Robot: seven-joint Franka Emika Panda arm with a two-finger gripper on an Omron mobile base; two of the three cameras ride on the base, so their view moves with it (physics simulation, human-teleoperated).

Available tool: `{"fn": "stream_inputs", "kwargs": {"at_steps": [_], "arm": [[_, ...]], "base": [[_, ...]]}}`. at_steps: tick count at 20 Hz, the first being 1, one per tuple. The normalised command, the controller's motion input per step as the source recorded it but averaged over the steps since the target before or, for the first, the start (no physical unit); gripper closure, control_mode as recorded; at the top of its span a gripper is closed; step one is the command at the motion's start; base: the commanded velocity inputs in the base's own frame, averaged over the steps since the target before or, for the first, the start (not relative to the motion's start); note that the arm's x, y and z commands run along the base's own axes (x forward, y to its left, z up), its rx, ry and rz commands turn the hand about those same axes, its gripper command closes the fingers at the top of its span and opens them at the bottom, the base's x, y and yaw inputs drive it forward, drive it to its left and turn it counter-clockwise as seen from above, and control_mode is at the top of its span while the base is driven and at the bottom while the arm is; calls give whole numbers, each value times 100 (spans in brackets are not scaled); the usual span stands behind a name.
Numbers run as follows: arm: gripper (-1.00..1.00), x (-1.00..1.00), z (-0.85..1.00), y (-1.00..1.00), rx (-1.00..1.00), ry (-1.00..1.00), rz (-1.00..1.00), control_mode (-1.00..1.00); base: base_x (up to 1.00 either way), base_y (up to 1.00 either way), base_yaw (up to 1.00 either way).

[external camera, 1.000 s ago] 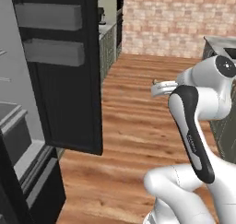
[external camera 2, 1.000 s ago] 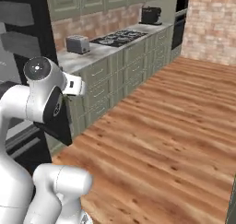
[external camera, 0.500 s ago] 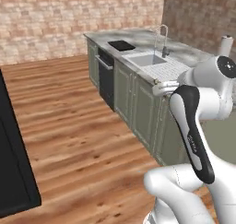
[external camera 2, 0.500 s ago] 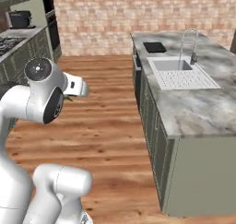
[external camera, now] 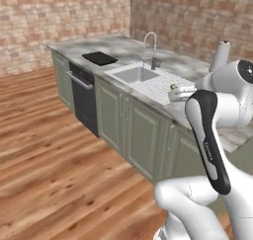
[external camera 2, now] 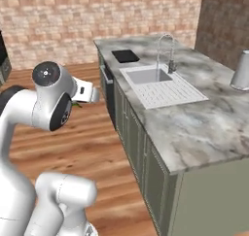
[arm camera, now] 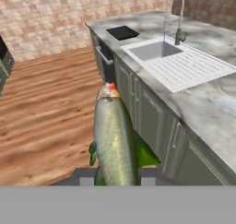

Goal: Take the fish out of the fridge, briefly rinse it in the sink, and place it on the tray next to the sink.

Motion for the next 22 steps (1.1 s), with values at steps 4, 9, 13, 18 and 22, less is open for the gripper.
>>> {"fn": "stream_inputs", "kwargs": {"at_steps": [4,9,13,18,22], "arm": [[100,0,0,0,0,0,0,100],[100,0,0,0,0,0,0,100],[100,0,0,0,0,0,0,100],[100,0,0,0,0,0,0,100],[100,0,0,0,0,0,0,100]], "base": [[100,0,-2],[100,9,-12],[90,50,-47],[47,90,-66],[35,93,-67]]}}
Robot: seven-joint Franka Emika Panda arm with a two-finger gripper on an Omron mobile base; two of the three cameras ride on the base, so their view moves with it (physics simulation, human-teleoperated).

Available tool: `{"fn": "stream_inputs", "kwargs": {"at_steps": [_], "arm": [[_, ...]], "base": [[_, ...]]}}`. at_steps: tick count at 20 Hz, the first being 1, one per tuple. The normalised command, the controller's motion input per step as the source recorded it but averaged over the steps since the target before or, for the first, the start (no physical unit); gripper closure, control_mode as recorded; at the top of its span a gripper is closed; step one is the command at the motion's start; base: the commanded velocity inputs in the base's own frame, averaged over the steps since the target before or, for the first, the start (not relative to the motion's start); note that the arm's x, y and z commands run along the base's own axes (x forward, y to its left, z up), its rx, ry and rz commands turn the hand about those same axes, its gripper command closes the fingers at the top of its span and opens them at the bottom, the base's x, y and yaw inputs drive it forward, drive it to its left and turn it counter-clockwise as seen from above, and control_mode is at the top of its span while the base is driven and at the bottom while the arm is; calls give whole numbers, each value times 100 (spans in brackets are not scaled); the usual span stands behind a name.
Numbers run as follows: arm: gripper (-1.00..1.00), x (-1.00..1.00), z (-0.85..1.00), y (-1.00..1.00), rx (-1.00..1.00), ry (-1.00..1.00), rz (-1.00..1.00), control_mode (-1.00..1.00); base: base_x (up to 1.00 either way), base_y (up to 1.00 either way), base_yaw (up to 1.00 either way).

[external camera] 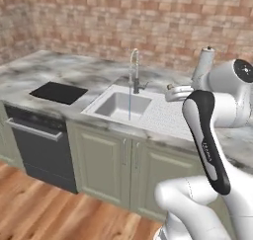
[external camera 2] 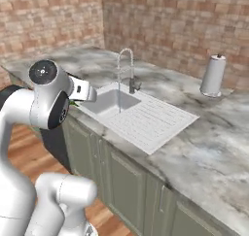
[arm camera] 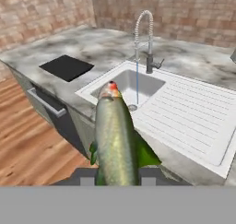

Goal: Take the fish out of the fridge, briefly rinse it in the sink, and place it on the tray next to the sink.

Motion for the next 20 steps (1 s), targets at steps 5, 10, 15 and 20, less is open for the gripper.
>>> {"fn": "stream_inputs", "kwargs": {"at_steps": [5,10,15,20], "arm": [[100,0,0,0,0,0,0,100],[100,0,0,0,0,0,0,100],[100,0,0,0,0,0,0,100],[100,0,0,0,0,0,0,100]], "base": [[22,100,-67],[3,87,-65],[0,47,-63],[24,17,-43]]}}
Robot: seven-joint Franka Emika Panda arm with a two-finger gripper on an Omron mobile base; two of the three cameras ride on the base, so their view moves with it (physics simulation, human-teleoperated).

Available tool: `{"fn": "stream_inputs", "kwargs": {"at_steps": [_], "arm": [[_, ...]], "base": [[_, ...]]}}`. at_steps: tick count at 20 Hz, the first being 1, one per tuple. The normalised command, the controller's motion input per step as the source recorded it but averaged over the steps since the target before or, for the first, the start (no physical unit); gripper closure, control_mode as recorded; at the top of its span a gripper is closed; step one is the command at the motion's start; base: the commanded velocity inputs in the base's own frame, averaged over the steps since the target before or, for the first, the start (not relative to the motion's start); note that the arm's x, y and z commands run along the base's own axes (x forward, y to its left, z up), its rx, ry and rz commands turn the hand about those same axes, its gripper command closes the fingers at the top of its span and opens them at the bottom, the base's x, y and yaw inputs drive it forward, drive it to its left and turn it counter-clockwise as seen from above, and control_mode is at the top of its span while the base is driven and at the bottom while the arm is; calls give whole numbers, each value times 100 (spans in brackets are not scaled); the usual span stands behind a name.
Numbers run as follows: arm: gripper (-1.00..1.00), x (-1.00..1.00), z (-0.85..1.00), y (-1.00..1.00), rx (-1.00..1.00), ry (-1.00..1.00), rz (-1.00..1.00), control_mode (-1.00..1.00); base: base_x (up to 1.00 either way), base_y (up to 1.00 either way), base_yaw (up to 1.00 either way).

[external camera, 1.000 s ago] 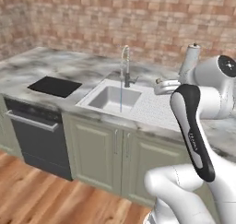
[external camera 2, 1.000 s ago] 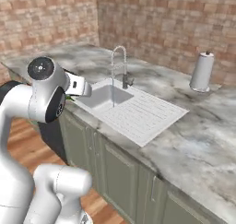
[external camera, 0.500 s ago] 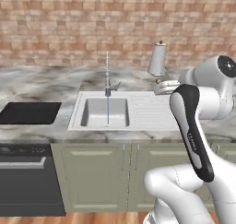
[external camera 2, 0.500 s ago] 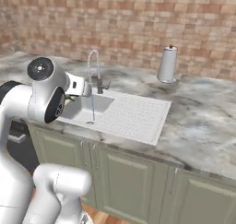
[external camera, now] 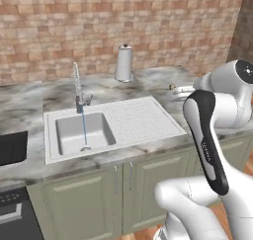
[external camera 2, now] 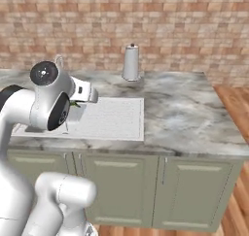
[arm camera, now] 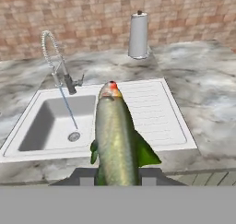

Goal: Take the fish out of the fridge, briefly rinse it in the sink, and place it on the tray next to the sink.

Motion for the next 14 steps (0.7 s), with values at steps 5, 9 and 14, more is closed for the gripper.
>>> {"fn": "stream_inputs", "kwargs": {"at_steps": [5,9,14], "arm": [[100,0,0,0,0,0,0,100],[100,0,0,0,0,0,0,100],[100,0,0,0,0,0,0,100]], "base": [[29,53,-6],[9,100,0],[16,48,0]]}}
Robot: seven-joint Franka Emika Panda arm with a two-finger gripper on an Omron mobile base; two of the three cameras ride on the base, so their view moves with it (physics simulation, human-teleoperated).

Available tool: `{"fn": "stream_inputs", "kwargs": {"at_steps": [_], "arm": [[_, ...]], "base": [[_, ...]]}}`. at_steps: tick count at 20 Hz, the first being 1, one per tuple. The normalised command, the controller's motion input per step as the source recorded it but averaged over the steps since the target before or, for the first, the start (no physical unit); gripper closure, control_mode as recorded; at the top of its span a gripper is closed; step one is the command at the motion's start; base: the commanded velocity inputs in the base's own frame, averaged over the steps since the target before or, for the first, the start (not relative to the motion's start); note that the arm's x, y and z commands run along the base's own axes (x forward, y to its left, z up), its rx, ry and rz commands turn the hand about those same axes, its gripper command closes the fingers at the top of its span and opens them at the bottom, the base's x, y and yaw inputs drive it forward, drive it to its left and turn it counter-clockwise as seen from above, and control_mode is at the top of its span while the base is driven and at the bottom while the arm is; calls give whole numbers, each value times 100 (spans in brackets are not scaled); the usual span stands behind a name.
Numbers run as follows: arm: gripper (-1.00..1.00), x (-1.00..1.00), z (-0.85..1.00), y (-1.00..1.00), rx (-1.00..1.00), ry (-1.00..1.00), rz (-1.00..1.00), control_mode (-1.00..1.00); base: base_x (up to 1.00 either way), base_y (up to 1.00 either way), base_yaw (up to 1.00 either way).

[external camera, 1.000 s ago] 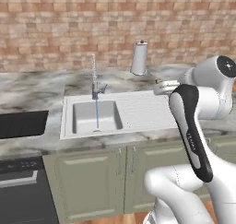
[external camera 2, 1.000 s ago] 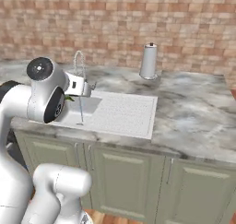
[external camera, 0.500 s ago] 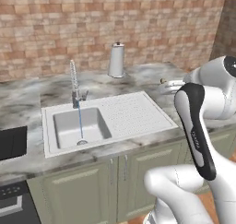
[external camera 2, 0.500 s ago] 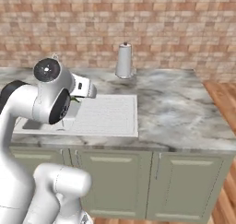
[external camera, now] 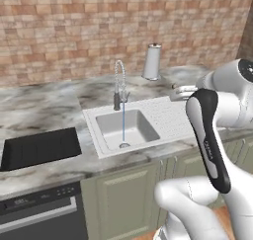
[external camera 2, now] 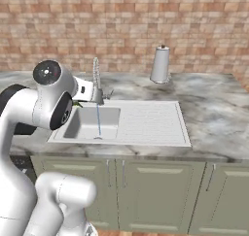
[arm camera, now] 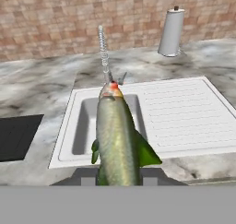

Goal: Take the fish out of the fridge, briefly rinse it in the sink, and place it on the tray next to the sink.

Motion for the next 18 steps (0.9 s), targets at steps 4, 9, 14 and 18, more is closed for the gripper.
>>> {"fn": "stream_inputs", "kwargs": {"at_steps": [4,9,14,18], "arm": [[100,0,0,0,0,0,0,100],[100,0,0,0,0,0,0,100],[100,0,0,0,0,0,0,100],[100,4,-3,-47,8,1,3,-100]], "base": [[39,0,0],[46,0,0],[35,-30,0],[2,-36,0]]}}
